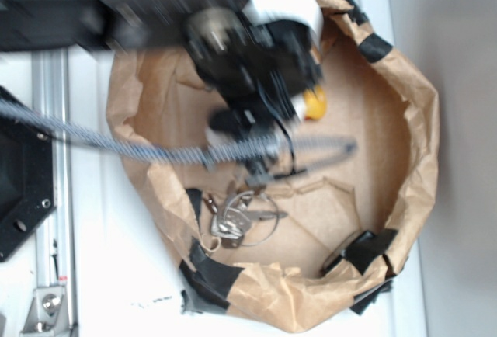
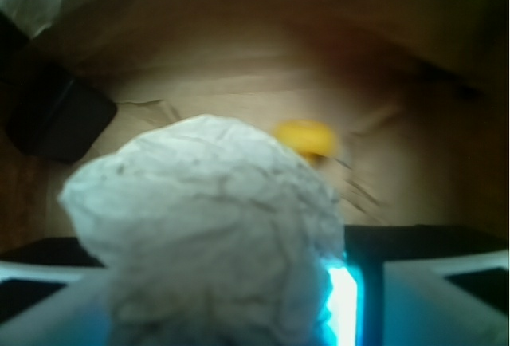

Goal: Grab the white paper.

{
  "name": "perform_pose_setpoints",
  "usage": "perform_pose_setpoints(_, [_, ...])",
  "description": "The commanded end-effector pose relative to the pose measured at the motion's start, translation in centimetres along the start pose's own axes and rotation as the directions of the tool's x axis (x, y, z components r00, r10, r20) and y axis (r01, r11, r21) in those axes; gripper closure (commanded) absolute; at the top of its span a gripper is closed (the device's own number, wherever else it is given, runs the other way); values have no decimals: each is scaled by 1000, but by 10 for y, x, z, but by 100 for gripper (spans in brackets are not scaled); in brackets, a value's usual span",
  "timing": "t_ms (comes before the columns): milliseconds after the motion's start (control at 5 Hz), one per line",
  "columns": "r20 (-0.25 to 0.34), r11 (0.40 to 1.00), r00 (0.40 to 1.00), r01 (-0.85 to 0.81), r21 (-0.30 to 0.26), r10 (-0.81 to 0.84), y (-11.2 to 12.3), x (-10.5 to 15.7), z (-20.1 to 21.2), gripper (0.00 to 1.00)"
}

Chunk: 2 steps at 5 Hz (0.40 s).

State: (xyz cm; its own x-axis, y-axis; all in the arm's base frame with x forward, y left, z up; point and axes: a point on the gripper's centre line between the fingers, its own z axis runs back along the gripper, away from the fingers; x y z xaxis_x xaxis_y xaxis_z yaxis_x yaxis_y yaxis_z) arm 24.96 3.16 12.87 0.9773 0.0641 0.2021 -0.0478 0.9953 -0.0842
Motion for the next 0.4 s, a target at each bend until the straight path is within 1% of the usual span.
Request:
perform_pose_setpoints(0, [108,998,993,-54,36,50,-18,1,57,100])
perform_pose_setpoints(200, [94,996,994,-59,65,53,-18,1,49,100])
